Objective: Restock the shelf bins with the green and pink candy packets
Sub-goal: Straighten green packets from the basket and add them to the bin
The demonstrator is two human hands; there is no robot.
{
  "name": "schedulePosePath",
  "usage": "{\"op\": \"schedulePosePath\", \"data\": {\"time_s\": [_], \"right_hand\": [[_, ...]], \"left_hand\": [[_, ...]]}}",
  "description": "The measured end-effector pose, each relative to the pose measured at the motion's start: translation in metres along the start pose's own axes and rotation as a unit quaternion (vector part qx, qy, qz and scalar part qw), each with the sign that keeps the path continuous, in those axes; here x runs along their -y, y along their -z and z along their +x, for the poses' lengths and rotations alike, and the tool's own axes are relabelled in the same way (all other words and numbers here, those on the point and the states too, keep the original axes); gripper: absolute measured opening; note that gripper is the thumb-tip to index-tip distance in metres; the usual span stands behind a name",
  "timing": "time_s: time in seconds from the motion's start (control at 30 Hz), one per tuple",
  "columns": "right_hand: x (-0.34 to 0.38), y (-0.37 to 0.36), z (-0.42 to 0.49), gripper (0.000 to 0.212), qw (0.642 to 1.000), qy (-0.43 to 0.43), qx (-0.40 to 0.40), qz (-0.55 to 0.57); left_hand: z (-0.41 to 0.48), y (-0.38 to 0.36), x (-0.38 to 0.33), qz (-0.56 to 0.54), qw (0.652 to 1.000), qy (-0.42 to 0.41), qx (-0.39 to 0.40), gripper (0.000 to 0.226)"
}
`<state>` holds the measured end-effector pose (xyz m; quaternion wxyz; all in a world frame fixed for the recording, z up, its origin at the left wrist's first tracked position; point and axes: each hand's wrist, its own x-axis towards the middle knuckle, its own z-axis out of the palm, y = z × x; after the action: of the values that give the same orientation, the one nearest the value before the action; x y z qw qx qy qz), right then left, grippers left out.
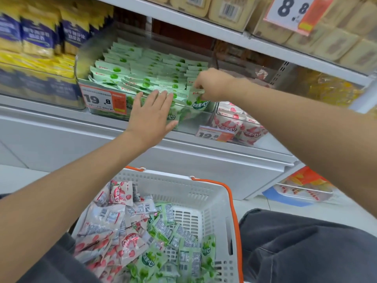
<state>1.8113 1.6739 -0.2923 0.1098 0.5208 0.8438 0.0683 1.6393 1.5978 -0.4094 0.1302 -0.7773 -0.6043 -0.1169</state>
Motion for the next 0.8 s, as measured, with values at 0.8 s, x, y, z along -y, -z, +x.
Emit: {"op": "schedulePosePath", "data": {"time_s": [0.8], "right_hand": [[0.013, -0.021, -0.004, 0.024, 0.974, -0.081, -0.120, 0.174]], "left_hand": [[-0.012, -0.001, -0.030, -0.183, 0.966, 0.049, -0.176, 0.022]]}}
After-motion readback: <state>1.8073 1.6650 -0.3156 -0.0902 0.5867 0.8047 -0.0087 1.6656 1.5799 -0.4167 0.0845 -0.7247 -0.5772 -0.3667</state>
